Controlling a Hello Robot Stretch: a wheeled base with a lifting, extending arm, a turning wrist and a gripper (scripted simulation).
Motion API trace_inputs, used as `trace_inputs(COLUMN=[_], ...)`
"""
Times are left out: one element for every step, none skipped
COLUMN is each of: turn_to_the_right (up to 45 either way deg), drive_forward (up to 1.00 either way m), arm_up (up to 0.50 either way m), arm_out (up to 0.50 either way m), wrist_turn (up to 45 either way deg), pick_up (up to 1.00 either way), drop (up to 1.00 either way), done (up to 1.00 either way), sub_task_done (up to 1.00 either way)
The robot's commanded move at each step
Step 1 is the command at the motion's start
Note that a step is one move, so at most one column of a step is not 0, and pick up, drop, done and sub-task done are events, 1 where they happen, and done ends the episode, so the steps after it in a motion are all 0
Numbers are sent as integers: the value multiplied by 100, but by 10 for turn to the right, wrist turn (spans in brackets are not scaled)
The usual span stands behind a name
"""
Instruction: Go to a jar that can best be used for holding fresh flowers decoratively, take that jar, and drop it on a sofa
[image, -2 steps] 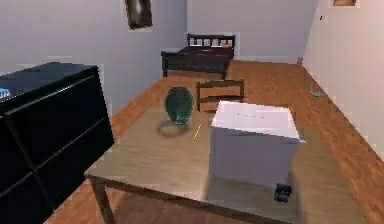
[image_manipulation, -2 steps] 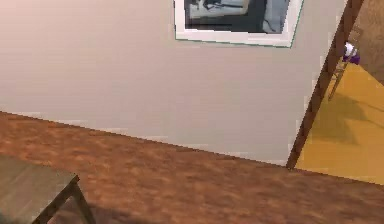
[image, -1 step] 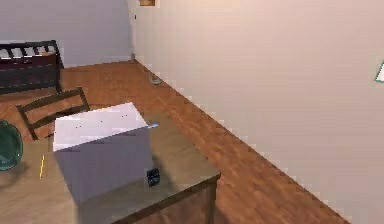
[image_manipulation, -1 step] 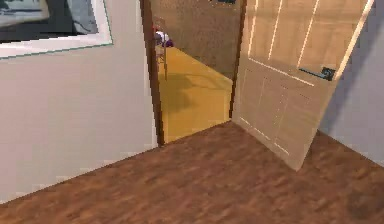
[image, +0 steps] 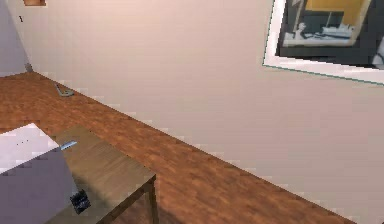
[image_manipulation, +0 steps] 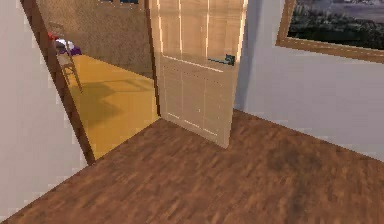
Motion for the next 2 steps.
trace_inputs(turn_to_the_right=[30,0], drive_forward=[0,90], arm_up=[0,0], arm_out=[0,0], wrist_turn=[0,0], pick_up=[0,0], drop=[0,0], done=[0,0], sub_task_done=[0,0])
